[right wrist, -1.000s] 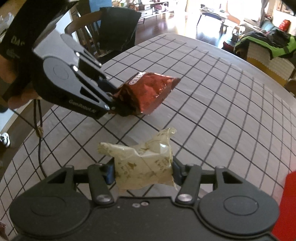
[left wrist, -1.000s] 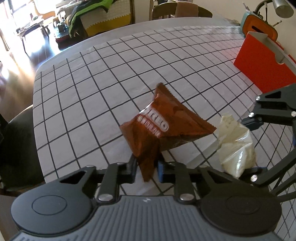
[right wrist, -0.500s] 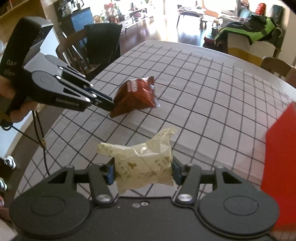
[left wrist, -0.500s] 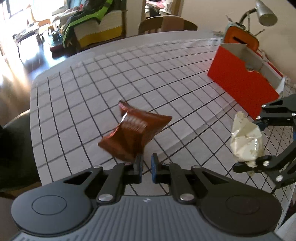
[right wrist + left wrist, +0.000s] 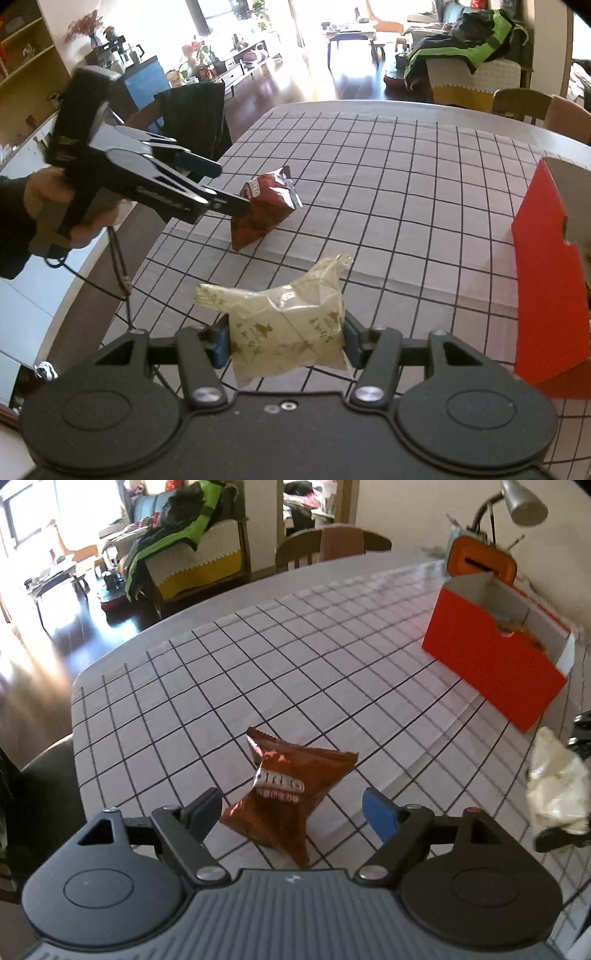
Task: Organize snacks
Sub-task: 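Carry the cream bag with the right gripper while the left carries the Oreo bag to the box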
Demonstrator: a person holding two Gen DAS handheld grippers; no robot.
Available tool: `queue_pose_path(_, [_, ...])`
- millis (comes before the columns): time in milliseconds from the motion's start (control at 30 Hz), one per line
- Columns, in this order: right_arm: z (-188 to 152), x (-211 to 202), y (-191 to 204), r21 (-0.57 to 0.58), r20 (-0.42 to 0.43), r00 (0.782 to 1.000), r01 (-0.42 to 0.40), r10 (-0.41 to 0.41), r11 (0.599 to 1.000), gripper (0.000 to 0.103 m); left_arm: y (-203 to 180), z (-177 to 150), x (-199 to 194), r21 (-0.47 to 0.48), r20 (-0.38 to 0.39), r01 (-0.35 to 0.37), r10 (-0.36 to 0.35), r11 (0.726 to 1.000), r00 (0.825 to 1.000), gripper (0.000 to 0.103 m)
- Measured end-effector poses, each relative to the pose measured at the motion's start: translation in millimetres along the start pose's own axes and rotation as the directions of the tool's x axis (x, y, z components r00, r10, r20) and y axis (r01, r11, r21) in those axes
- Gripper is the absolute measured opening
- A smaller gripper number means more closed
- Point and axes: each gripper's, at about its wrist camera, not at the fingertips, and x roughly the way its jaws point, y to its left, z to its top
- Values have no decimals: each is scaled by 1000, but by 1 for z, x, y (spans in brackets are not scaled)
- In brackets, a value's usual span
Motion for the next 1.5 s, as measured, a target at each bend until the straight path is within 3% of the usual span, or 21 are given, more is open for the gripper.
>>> queue_pose_path(233, [-1, 6, -3, 23, -9, 1000, 19, -19, 1000, 56, 2, 4, 41, -3, -81, 11, -11, 1000, 997, 83])
queue_pose_path(400, [0, 15, -3, 33, -14, 1000, 28, -27, 999, 56, 6, 2, 51, -42, -78, 11, -14, 999, 997, 82])
queue_pose_path(567, [-2, 17, -5, 28, -22, 999, 36, -35, 999, 56, 2, 0, 53, -54, -91, -17, 12, 998, 996, 41])
queue_pose_path(733, [-4, 13, -12, 35, -18, 999, 46, -46, 998, 56, -8, -5, 48, -118, -82, -36, 27, 992, 996, 39])
queue_pose_path(1067, [-6, -21, -40, 36, 25, 998, 51, -52, 998, 56, -68, -4, 15, -163, -64, -31, 21, 986, 998, 40])
queue_pose_path(1500, [-7, -88, -113, 51, 99, 993, 63, -68, 997, 56, -162, 49, -21, -216, -21, -57, 54, 975, 998, 40])
